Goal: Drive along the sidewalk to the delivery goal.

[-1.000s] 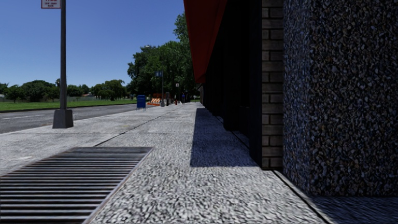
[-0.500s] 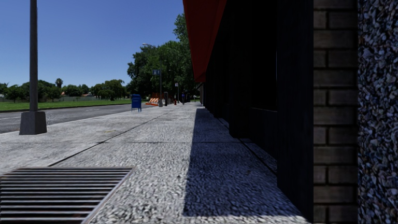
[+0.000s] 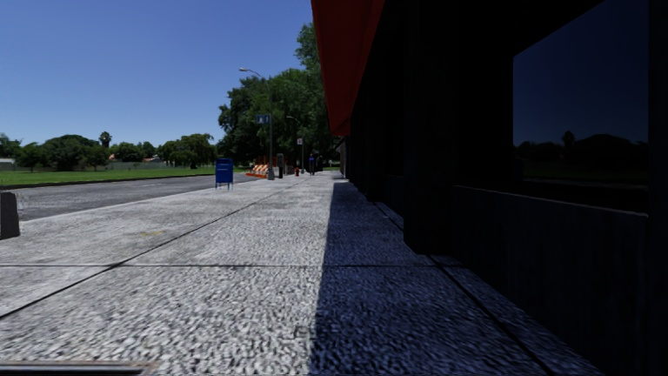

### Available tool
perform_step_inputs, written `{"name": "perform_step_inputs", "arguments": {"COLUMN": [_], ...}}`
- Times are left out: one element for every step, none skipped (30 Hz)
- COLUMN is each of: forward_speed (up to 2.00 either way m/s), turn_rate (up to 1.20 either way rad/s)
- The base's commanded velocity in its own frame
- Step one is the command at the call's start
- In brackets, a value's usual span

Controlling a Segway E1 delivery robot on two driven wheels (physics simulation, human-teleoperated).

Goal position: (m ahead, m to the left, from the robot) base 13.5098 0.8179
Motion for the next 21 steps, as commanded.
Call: {"name": "perform_step_inputs", "arguments": {"forward_speed": [2.0,2.0,2.0,2.0,2.0,2.0,2.0,2.0,2.0,2.0,2.0,2.0,2.0,2.0,2.0,2.0,2.0,2.0,2.0,2.0,2.0], "turn_rate": [0.18,0.06,0.0,0.0,0.0,0.0,0.0,0.0,0.0,0.0,0.0,0.0,0.0,0.0,0.0,0.11,0.21,0.25,0.25,0.26,0.26]}}
